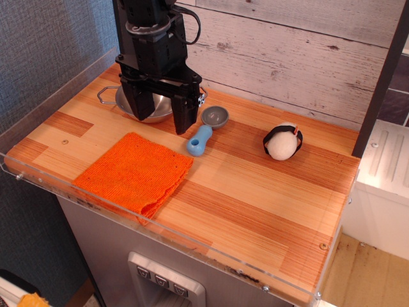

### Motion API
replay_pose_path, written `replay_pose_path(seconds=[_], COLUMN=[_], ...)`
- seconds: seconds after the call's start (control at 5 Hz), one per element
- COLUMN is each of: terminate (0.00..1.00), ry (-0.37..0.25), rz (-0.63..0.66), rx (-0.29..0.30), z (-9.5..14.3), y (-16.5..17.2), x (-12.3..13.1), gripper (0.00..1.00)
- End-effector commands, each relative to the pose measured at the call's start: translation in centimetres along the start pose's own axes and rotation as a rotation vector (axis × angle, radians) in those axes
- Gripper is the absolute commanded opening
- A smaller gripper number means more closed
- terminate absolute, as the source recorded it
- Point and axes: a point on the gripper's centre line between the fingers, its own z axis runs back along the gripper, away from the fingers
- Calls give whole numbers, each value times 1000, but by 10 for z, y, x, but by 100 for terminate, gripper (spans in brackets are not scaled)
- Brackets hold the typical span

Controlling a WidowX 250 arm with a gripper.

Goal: Move orange cloth to lower right corner of table.

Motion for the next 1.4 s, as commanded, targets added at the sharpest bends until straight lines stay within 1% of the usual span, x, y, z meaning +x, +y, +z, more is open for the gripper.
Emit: replay_pose_path(seconds=[0.0, 0.2, 0.4, 0.6, 0.8, 1.0, 1.2], terminate=[0, 0, 0, 0, 0, 0, 0], ry=[0, -19, -4, -12, -32, -56, -93], rz=[0, -1, -16, -38, -30, -18, -10], rx=[0, -8, 31, 83, 86, 92, 55], z=[0, -7, -16, -28, -34, -31, -22], y=[0, 10, 23, 38, 43, 43, 40], x=[0, -25, -50, -73, -75, -65, -49], gripper=[100, 100, 100, 100, 100, 100, 100])
